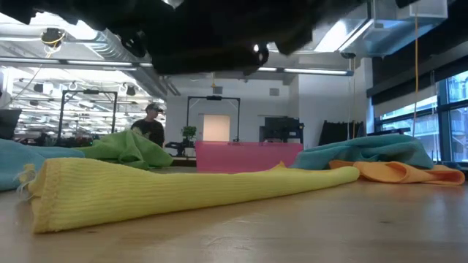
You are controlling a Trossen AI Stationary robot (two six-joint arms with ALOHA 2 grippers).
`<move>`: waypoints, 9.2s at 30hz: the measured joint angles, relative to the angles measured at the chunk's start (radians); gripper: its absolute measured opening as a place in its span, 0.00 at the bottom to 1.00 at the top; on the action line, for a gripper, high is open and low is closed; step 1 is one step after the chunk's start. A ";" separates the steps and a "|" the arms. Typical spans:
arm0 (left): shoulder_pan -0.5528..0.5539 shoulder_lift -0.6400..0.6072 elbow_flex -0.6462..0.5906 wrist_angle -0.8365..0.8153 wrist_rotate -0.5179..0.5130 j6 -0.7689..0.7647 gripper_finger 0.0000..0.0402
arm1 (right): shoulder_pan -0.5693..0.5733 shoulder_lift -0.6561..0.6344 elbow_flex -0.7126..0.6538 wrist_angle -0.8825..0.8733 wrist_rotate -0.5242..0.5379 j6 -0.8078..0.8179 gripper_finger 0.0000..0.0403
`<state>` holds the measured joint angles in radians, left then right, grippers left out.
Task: Roll microfiber towels into tight, uniform cylinder then place into a basket
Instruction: Roll the yellow microfiber cloth
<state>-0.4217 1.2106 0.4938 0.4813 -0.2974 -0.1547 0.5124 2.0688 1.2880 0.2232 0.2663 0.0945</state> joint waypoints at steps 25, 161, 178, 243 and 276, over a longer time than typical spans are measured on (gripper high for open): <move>0.021 0.001 0.000 -0.026 -0.005 0.027 0.01 | 0.025 0.270 0.376 -0.433 0.018 0.001 0.42; 0.339 0.584 0.397 -0.337 0.689 0.240 0.46 | 0.078 -0.274 -0.592 0.384 0.333 0.368 0.00; 0.301 0.539 0.396 -0.376 0.664 0.253 0.02 | 0.083 -0.274 -0.592 0.376 0.308 0.446 0.00; 0.353 0.599 0.622 -0.668 0.341 0.348 0.00 | 0.119 -0.187 -0.228 -0.664 0.477 1.023 0.00; 0.385 0.635 0.621 -0.586 0.300 0.430 0.14 | 0.091 -0.186 -0.225 -0.852 0.396 1.091 0.27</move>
<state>-0.0364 1.8458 1.1145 -0.1051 0.0029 0.2749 0.6033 1.8832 1.0630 -0.6286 0.6619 1.1858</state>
